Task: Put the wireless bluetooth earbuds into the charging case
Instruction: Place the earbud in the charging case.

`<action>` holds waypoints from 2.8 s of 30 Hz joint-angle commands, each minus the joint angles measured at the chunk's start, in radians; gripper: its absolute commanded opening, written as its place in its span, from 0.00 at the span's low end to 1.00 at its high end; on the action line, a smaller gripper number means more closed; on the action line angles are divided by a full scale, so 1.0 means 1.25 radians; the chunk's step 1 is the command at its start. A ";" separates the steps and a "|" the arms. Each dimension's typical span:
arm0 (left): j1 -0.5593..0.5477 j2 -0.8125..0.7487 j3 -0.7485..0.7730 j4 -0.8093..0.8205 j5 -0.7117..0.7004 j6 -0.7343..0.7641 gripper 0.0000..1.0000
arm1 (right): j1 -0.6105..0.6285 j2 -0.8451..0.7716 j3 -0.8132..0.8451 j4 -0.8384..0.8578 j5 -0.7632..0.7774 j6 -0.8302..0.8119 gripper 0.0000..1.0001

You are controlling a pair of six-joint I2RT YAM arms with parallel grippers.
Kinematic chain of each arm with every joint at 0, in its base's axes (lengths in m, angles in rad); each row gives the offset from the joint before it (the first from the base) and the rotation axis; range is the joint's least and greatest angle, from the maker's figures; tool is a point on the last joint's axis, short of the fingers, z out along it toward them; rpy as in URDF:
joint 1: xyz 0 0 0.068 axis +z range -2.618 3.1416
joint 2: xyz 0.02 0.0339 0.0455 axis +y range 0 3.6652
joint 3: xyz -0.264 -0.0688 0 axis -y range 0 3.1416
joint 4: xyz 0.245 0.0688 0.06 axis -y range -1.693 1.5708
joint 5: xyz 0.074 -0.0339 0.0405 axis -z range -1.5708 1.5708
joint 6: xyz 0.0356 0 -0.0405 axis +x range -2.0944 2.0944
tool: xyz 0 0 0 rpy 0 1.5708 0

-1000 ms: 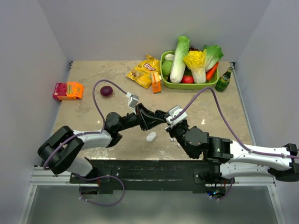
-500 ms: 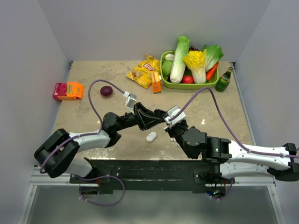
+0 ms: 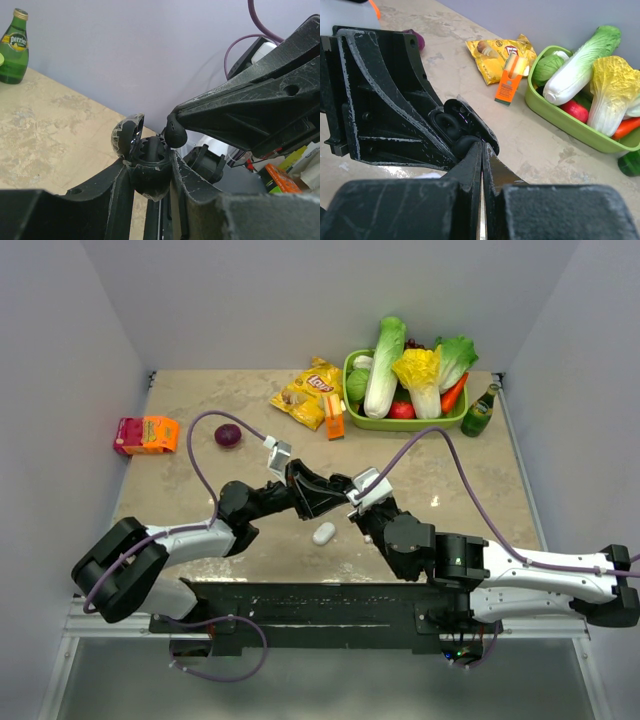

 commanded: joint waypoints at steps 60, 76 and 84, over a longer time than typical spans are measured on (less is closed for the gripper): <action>-0.001 -0.030 0.027 0.497 0.011 -0.011 0.00 | 0.002 0.016 -0.006 -0.029 -0.018 0.044 0.25; -0.001 -0.027 0.014 0.497 0.007 -0.010 0.00 | 0.002 -0.088 -0.010 -0.009 -0.008 0.077 0.54; -0.001 -0.019 0.001 0.497 0.015 -0.005 0.00 | -0.010 -0.167 0.012 -0.022 0.028 0.164 0.63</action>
